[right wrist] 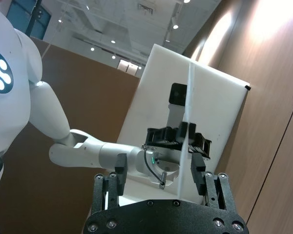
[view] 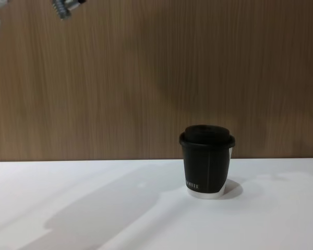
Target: Pick up the straw with one hand, pass it to the other hand, and insert it into the cup.
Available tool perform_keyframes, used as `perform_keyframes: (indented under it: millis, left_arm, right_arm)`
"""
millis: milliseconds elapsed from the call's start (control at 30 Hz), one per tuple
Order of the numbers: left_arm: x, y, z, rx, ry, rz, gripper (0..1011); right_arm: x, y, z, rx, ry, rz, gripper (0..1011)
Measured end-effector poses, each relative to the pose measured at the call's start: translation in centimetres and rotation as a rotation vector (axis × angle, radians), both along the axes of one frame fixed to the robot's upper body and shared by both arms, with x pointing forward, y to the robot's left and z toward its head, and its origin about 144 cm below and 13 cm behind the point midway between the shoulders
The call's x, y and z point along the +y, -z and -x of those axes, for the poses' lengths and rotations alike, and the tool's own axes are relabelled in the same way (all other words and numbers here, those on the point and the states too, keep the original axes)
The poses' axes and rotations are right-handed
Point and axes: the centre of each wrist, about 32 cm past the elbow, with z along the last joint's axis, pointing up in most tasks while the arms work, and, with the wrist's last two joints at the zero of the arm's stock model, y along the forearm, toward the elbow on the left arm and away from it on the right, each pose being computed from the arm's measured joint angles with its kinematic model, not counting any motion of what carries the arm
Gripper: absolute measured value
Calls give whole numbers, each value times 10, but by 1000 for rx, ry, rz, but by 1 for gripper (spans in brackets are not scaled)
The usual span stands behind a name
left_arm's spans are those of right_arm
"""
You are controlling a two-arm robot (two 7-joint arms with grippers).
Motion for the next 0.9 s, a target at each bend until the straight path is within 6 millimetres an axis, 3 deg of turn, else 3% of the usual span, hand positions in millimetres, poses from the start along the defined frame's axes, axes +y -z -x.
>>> perform_keyframes:
  millis: [267, 900]
  left_arm:
    - [8, 2, 6, -5, -108, -30, 10]
    - [26, 8, 25, -32, -387, -106, 11]
  right_arm:
    - [0, 0, 0, 0, 0, 0, 1001]
    - [0, 0, 0, 0, 0, 0, 1001]
